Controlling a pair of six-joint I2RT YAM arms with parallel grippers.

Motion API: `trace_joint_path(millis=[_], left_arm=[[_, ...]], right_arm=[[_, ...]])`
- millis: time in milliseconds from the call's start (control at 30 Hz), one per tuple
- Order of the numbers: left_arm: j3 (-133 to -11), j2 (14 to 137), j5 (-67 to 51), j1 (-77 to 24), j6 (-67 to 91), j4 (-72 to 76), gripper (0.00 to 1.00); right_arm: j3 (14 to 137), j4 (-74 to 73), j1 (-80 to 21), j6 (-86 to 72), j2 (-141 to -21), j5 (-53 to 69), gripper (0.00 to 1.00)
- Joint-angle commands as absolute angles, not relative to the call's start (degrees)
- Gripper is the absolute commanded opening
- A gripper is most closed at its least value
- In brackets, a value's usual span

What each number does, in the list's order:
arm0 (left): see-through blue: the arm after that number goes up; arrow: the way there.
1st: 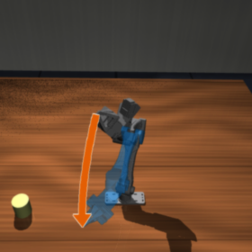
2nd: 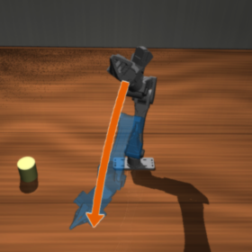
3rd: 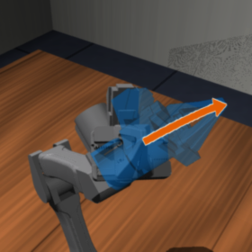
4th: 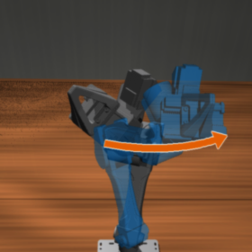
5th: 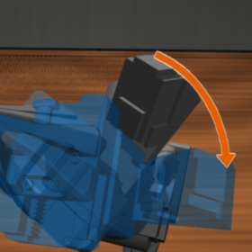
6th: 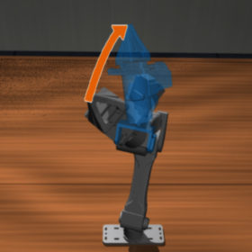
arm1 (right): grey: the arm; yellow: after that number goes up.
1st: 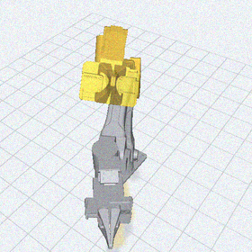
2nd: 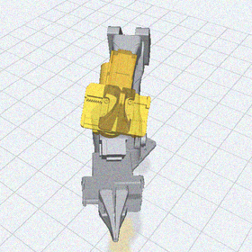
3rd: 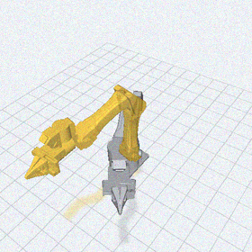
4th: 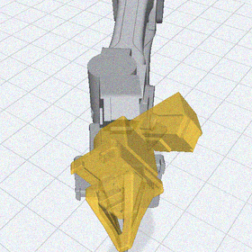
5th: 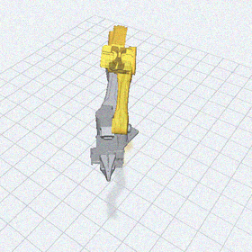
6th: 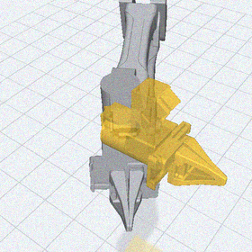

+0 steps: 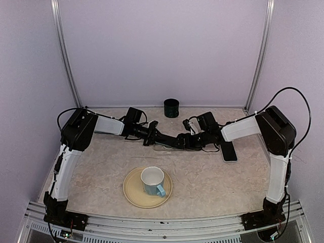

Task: Put the phone into the phone case
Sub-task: Install the phone on the phone case.

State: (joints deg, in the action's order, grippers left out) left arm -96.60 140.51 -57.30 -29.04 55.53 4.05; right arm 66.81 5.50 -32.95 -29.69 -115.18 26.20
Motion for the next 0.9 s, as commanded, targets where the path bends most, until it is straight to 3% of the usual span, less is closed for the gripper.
trace_joint_path(millis=[0,200,867], left_arm=[[-94.1,139.4,-54.3,-29.9,56.3,5.1,0.00],[-93.5,140.7,-53.2,-30.1,49.8,0.5,0.00],[-88.0,142.6,-56.3,-28.1,49.1,8.8,0.00]], right_arm=[[68.1,6.6,-36.0,-30.2,-115.3,33.4,1.00],[67.9,6.1,-35.9,-30.0,-115.5,33.5,1.00],[67.1,4.4,-32.5,-29.1,-112.8,34.1,1.00]])
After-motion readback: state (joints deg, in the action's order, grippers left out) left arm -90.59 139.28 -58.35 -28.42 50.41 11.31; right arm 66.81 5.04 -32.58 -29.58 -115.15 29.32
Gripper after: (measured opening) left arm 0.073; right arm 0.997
